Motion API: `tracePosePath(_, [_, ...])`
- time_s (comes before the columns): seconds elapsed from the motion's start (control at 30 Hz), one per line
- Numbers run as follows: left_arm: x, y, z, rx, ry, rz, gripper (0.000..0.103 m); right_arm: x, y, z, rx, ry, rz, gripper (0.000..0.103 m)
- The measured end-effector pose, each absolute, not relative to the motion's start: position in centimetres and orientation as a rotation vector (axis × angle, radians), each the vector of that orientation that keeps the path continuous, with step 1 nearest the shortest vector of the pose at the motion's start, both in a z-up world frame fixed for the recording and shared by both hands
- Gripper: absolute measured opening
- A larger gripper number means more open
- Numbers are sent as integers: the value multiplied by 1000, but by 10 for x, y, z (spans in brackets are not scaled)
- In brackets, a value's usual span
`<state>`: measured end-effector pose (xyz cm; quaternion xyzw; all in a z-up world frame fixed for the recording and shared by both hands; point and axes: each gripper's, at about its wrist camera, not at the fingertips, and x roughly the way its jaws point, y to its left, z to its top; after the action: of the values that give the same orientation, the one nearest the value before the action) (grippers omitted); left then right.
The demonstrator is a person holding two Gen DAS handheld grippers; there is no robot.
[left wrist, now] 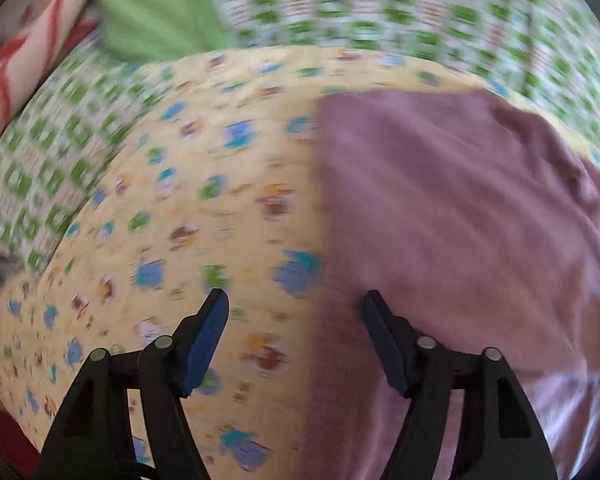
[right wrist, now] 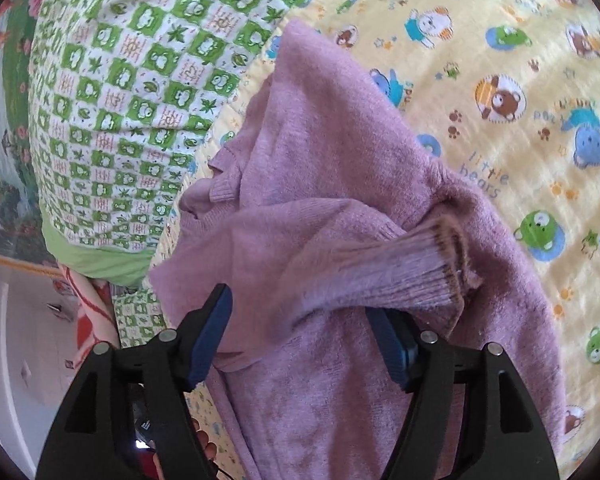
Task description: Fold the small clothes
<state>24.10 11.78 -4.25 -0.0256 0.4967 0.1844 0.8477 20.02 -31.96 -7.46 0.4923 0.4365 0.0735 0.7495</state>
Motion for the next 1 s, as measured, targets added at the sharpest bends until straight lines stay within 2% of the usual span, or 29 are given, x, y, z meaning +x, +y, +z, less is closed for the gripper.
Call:
tracePosePath(0.07, [243, 141, -48, -115, 1065, 427, 61, 204, -314, -78, 1004, 1000, 90, 67])
tracePosePath(0.1, [243, 153, -52, -153, 1082, 437, 60, 207, -312, -80, 970, 1019, 71, 47])
tracePosePath(0.13, [244, 159, -55, -172, 1092, 436, 59, 212, -308, -82, 942, 1041, 63, 23])
tracePosePath(0.2, [246, 171, -62, -195, 1118, 430, 57, 223, -298, -72, 859, 1045, 76, 11])
tracePosePath(0.27, [244, 177, -57, -232, 1135, 401, 42, 233, -281, -38, 701, 963, 146, 9])
tracePosePath(0.33, [234, 175, -33, -296, 1067, 320, 45, 237, -263, 2, 583, 862, 226, 9])
tracePosePath(0.43, [229, 145, -12, -204, 1034, 210, 68, 242, -249, 32, 481, 812, 281, 9])
tracePosePath(0.63, [238, 89, -46, 155, 1097, 194, 68, 256, -243, 35, 491, 830, 298, 9])
tracePosePath(0.93, [261, 83, -71, 180, 1132, 215, 69, 258, -246, 31, 551, 841, 311, 12])
tracePosePath(1.0, [261, 90, -75, 181, 1141, 257, 59, 259, -249, 27, 558, 848, 299, 12])
